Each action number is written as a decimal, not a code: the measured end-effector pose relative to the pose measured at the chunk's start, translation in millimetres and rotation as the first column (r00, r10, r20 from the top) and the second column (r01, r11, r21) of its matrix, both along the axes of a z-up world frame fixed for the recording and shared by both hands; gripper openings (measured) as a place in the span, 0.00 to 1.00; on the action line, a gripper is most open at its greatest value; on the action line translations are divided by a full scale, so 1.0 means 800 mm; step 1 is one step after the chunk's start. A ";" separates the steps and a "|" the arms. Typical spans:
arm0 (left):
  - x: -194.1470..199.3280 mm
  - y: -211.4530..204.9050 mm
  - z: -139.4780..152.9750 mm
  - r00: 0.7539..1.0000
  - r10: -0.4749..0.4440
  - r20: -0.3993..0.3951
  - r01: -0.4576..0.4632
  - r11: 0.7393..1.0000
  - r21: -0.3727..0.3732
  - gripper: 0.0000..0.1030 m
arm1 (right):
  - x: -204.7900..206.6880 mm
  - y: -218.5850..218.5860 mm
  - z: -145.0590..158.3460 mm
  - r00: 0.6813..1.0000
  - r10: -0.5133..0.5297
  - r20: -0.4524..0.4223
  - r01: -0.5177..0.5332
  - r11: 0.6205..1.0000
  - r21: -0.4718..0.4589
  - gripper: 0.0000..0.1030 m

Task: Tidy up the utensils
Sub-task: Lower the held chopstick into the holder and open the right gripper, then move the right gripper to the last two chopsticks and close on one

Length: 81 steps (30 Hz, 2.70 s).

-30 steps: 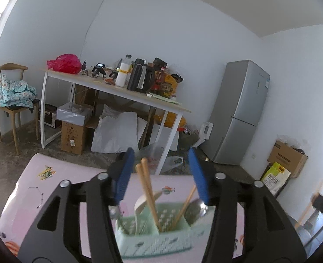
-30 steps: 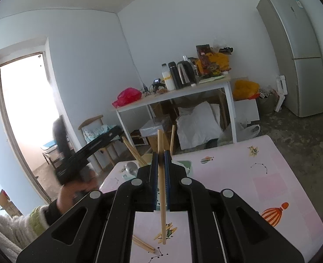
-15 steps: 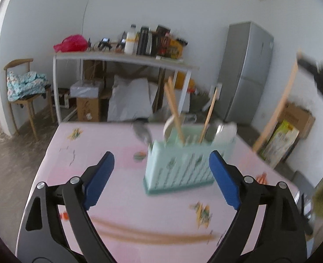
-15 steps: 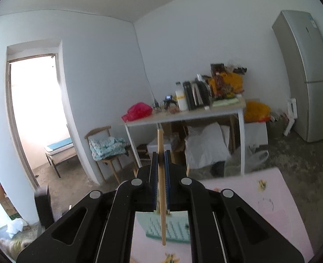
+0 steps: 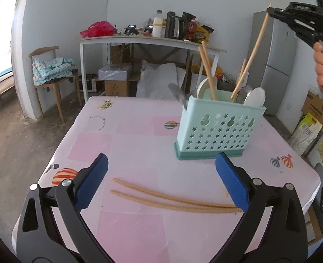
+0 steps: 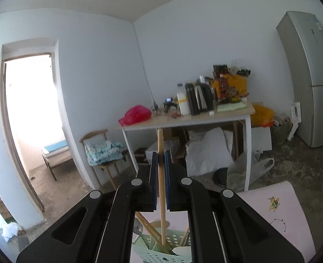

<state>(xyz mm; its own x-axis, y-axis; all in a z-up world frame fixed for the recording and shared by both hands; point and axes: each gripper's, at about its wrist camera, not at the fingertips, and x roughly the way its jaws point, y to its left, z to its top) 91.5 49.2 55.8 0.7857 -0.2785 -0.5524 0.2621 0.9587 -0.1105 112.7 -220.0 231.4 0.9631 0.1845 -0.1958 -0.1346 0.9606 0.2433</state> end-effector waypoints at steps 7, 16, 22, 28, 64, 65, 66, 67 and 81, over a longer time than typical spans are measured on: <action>0.000 0.008 -0.007 0.999 0.027 -0.019 -0.027 0.999 0.034 0.92 | 0.037 0.006 -0.050 0.992 -0.003 -0.126 0.002 1.000 -0.009 0.06; 0.006 0.014 -0.018 0.997 0.045 -0.062 -0.043 0.998 0.036 0.92 | 0.028 -0.017 -0.063 0.982 -0.048 -0.184 0.048 0.999 -0.002 0.18; 0.008 0.018 -0.022 0.996 0.053 -0.075 -0.051 0.998 0.036 0.92 | -0.023 -0.036 -0.044 0.988 -0.095 -0.119 0.096 0.995 0.001 0.25; 0.014 0.024 -0.033 0.989 0.084 -0.124 -0.076 0.995 0.064 0.92 | -0.075 -0.032 -0.054 0.988 -0.037 -0.150 0.038 0.999 0.001 0.40; 0.028 0.032 -0.079 0.931 0.229 -0.285 -0.165 0.959 0.232 0.92 | -0.079 0.081 -0.196 0.867 -0.069 -0.494 -0.153 0.906 -0.394 0.94; 0.028 0.034 -0.080 0.931 0.230 -0.285 -0.166 0.958 0.232 0.92 | -0.076 0.084 -0.196 0.869 -0.040 -0.494 -0.170 0.912 -0.374 0.94; 0.027 0.035 -0.080 0.930 0.232 -0.284 -0.168 0.958 0.232 0.92 | -0.073 0.088 -0.198 0.867 -0.009 -0.498 -0.192 0.916 -0.351 0.94; 0.027 0.037 -0.080 0.930 0.233 -0.284 -0.170 0.958 0.231 0.92 | -0.069 0.093 -0.201 0.864 0.014 -0.503 -0.210 0.918 -0.335 0.91; 0.016 0.053 -0.089 0.933 0.180 -0.311 -0.131 0.976 0.173 0.92 | 0.003 0.185 -0.273 0.625 0.336 -0.704 -0.552 0.829 -0.095 0.24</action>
